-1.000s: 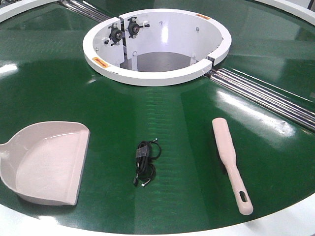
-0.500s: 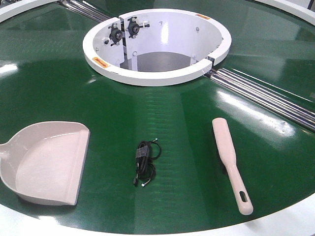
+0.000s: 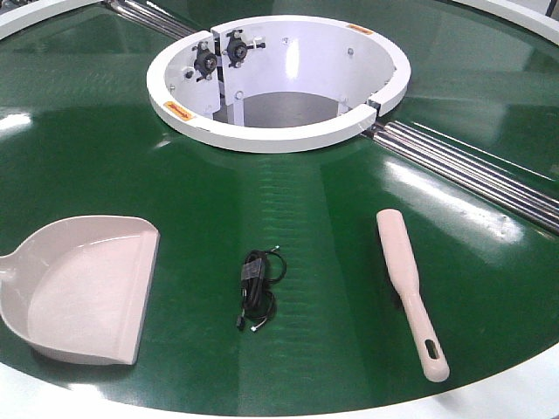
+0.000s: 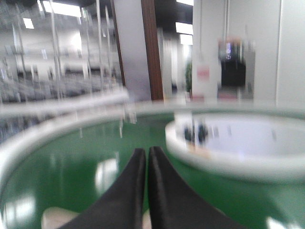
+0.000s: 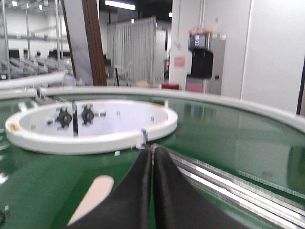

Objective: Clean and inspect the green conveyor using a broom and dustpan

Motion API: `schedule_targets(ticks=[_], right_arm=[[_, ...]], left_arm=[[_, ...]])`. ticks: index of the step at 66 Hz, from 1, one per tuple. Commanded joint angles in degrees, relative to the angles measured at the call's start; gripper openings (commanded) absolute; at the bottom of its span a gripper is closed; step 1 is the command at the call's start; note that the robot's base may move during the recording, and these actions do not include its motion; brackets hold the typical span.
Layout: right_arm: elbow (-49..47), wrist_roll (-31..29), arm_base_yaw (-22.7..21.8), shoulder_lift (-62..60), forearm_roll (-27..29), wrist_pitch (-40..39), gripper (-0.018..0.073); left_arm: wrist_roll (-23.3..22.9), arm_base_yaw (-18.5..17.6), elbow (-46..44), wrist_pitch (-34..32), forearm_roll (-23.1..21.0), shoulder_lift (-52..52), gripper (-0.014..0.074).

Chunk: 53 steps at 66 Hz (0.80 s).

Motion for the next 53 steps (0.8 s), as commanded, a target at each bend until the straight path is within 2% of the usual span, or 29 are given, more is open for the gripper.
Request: schedule_targets(ticks=[1, 3, 7, 18, 24, 31, 41, 47, 53], right_arm=[[-1.43, -0.32, -0.19, -0.6, -0.61, -6.44, -0.0001], [-2.67, -0.38, -0.19, -0.6, -0.61, -6.29, -0.0001], [-6.39, -0.43, -0.19, -0.6, -0.61, -5.07, -0.0001], [-22.07, -0.38, -0.19, 1.48, -0.61, 5.44, -0.0001], [-31.65, -0.26, -0.19, 6.22, -0.56, 14.41, -0.0001], [-42.27, -0.26, -0.19, 14.51, -0.56, 24.73, -0.0001], [-54.79, -0.26, -0.19, 28.86, -0.56, 37.72, 0.0003], [-58.13, -0.61, 0.0, 36.05, -0.5, 40.33, 0.0032], [-58.51, -3.06, 1.63, 41.35, -0.11, 39.67, 0.013]], left_arm=[[-0.9, -0.12, -0.34, -16.59, -0.8, -0.78, -0.0006], [-2.0, -0.12, -1.87, -17.4, -1.25, -0.72, -0.0006], [-3.68, -0.12, -6.15, -14.87, -1.09, -0.3, -0.0006], [-6.31, -0.12, -22.21, -0.15, 6.39, 3.94, -0.0006], [-6.53, -0.12, -31.13, 8.56, 7.22, 8.68, -0.0006], [-6.53, -0.12, -41.08, 20.11, 6.81, 16.66, -0.0006], [-5.57, -0.12, -52.75, 34.17, 3.43, 27.72, 0.0024], [-2.24, -0.18, -56.3, 39.56, 0.06, 33.32, 0.0099], [-0.16, -0.91, -56.6, 40.24, -3.65, 36.79, 0.0248]])
